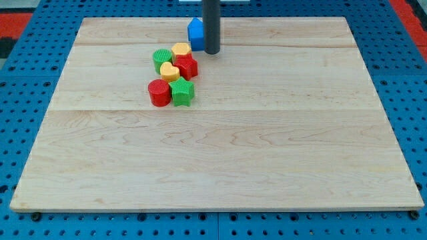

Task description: Move the blue cube to the left of blue triangle

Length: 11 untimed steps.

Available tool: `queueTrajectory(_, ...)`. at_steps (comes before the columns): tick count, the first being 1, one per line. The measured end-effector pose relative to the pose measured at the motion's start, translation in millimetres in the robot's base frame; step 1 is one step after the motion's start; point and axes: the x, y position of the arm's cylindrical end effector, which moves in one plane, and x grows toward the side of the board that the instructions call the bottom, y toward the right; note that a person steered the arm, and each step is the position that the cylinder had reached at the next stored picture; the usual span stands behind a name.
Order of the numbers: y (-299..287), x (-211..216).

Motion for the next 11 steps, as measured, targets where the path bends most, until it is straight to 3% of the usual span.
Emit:
queueTrajectory(1,15,-12)
queueTrajectory(4,-122,-36)
queueTrajectory(6,-157,-65)
queueTrajectory(9,-141,-78)
queueTrajectory(11,-65,-97)
